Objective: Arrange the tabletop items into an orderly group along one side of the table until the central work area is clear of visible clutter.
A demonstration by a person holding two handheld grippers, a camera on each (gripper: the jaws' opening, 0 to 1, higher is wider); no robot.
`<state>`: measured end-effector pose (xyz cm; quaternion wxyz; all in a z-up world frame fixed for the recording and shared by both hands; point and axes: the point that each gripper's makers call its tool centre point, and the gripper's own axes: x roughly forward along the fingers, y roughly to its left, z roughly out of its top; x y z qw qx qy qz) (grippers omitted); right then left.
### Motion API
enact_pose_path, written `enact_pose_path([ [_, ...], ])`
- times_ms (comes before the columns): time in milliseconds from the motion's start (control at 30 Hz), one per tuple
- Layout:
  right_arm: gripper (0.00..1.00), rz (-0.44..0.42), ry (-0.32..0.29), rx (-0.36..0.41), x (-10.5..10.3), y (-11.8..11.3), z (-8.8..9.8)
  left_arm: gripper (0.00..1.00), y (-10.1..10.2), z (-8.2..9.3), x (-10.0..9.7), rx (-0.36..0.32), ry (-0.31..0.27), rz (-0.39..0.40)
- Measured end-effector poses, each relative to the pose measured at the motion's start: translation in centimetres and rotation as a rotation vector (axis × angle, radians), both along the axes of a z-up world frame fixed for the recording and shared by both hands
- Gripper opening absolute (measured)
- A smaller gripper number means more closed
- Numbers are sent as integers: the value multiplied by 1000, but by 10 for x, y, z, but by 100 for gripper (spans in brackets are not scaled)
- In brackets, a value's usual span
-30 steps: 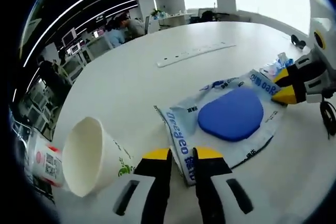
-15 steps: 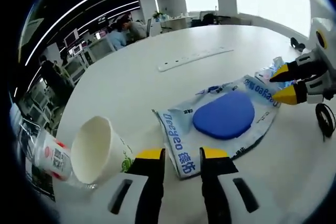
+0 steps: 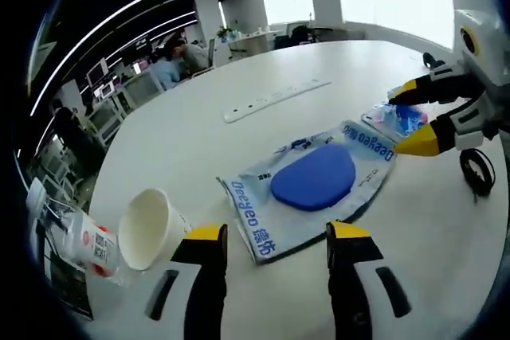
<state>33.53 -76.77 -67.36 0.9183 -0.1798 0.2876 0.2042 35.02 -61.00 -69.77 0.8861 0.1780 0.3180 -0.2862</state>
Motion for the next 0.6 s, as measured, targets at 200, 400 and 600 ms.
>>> enact_pose_path([
  [200,55,-20,-22,28,-6,0,15,54,-6,12,-9,-22,-20,-19],
  [400,63,-40,-42,49,-9,2,30,65,-10,21,-16,-38,-37,-47],
  [600,70,-51,-53,49,-15,2,39,71,-11,32,-23,-42,-52,-75],
])
